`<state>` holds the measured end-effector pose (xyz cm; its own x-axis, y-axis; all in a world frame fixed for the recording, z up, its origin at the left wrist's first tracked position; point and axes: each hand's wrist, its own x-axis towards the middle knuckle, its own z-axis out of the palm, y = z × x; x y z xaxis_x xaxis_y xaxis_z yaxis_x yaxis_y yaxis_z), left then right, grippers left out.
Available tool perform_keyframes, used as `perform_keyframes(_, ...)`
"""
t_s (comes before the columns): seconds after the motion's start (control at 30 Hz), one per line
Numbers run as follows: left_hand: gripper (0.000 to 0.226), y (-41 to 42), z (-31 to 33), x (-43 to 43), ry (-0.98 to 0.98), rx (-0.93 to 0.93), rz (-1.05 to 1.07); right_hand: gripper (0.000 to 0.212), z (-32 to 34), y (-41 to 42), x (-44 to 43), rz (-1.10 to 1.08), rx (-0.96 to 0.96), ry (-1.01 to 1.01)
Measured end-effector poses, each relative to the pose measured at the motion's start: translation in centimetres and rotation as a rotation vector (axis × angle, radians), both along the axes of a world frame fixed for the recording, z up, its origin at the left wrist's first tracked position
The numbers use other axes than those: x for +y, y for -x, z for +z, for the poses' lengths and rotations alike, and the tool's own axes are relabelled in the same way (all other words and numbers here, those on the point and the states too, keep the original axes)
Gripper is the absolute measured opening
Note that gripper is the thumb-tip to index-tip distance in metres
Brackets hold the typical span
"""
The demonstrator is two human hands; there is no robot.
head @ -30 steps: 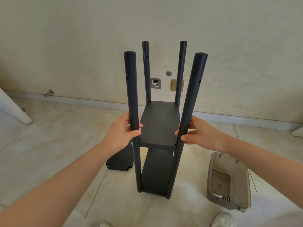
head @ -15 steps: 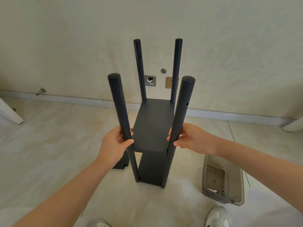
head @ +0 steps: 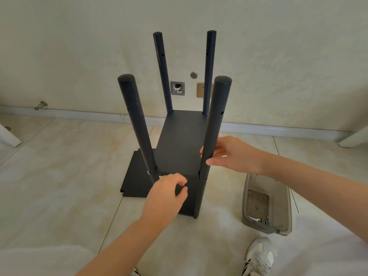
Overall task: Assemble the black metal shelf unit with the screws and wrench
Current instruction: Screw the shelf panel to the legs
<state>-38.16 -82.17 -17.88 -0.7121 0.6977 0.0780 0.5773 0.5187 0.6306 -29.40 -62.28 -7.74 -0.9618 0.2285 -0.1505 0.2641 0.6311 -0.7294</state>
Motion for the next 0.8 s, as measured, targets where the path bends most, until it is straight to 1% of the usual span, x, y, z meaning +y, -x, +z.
perform_keyframes(0.07,0.032,0.3,-0.4,1.6,0.078,0.24,-0.099,0.019,0.0,0.0,0.0,0.0,-0.003,-0.002)
perform_keyframes(0.13,0.049,0.8,-0.8,3.1,0.088,0.418,-0.169,0.02,0.0,-0.1,0.0,0.008,-0.001,-0.005)
perform_keyframes(0.17,0.057,1.1,-1.0,3.8,0.108,0.478,-0.201,0.02,0.0,-0.1,0.0,0.012,0.001,-0.01)
perform_keyframes(0.23,0.076,1.7,-1.9,4.8,0.193,0.492,-0.255,0.02,-0.2,-0.1,0.1,0.02,0.005,-0.032)
perform_keyframes(0.3,0.087,2.2,-2.9,5.1,0.252,0.474,-0.258,0.021,-0.3,0.0,0.3,0.035,0.007,-0.064)
perform_keyframes(0.33,0.086,2.4,-3.2,5.1,0.243,0.488,-0.249,0.021,-0.4,0.0,0.3,0.044,0.007,-0.073)
perform_keyframes(0.43,0.074,2.5,-3.5,4.9,0.124,0.545,-0.211,0.018,-0.5,0.1,0.4,0.063,0.01,-0.095)
perform_keyframes(0.5,0.069,2.5,-3.9,4.8,0.09,0.576,-0.178,0.018,-0.7,0.2,0.5,0.063,0.006,-0.104)
perform_keyframes(0.6,0.065,2.4,-4.4,4.8,0.081,0.61,-0.175,0.016,-0.9,0.4,0.5,0.06,0.022,-0.095)
perform_keyframes(0.8,0.064,2.6,-5.3,4.2,0.079,0.661,-0.166,0.018,-1.2,0.7,0.4,0.073,0.041,-0.066)
